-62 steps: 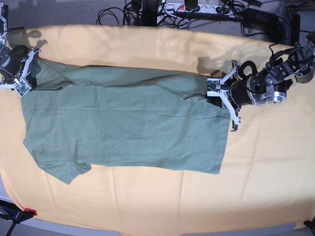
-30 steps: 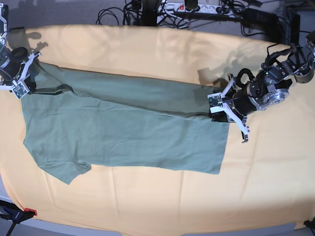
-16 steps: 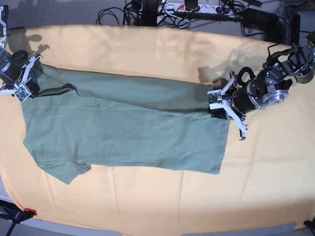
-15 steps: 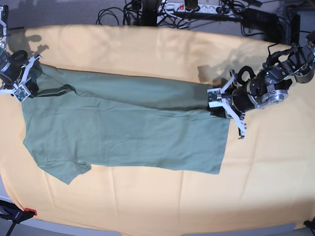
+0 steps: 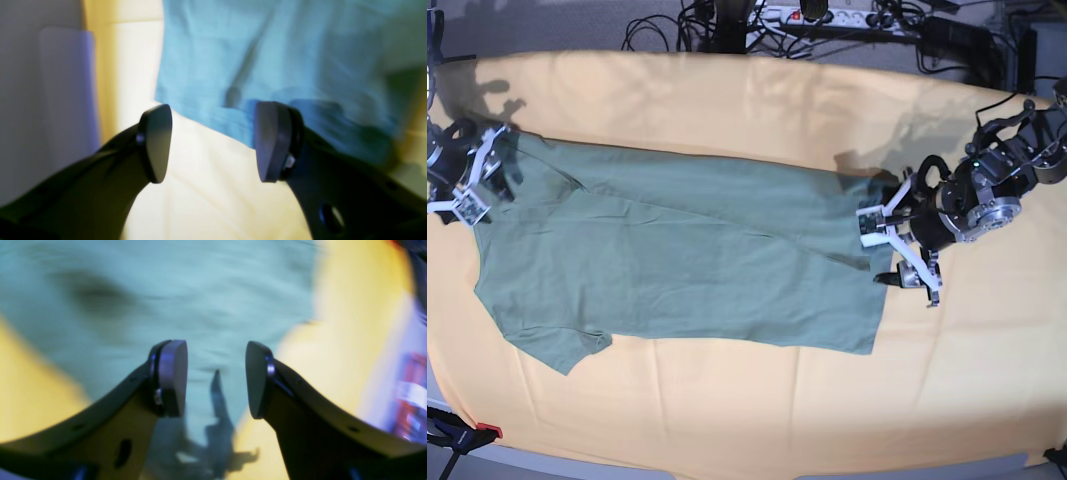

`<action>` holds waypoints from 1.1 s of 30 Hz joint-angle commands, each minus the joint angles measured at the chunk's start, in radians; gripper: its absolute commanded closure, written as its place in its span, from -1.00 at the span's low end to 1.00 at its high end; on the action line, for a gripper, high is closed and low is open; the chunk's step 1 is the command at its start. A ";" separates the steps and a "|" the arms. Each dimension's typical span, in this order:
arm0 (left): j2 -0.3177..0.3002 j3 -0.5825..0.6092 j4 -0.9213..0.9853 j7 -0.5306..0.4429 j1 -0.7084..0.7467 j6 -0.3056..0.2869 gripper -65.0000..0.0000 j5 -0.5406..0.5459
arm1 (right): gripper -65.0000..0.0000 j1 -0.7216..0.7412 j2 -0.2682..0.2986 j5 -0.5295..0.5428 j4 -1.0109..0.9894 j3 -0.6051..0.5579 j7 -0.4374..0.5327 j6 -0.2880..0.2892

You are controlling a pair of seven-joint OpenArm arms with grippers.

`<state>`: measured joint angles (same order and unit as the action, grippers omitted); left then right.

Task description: Fold the T-shirt properly

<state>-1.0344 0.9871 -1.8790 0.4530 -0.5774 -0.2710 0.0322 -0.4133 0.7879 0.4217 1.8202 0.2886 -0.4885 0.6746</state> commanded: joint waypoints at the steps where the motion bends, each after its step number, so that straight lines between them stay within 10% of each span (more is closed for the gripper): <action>1: -0.027 -0.011 -0.011 -0.004 -0.019 -0.027 -0.20 0.004 | 0.06 0.005 0.027 0.024 0.021 0.011 -0.026 0.014; 6: -0.062 -0.011 -0.011 -0.013 -0.018 -0.184 -0.20 0.037 | 0.07 0.002 0.027 0.154 0.054 0.011 -0.250 0.023; 12: -0.080 -0.011 -0.011 -0.018 -0.018 -0.190 -0.20 0.073 | 0.07 -0.113 0.049 0.148 0.085 0.011 -0.272 0.023; 23: -0.079 -0.011 -0.013 -0.063 -0.018 -0.190 -0.20 0.075 | 0.07 -0.210 0.049 -0.183 0.080 0.011 -0.097 0.023; 33: -0.079 -0.011 -0.013 -0.062 -0.018 -0.190 -0.20 0.082 | 0.07 -0.208 0.053 -0.270 -0.003 0.010 0.006 0.022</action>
<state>-1.0973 0.9882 -1.8797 0.4004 -0.5766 -0.4725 0.1093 -0.6258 0.8146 0.1493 1.8069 0.2871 -0.4927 0.7006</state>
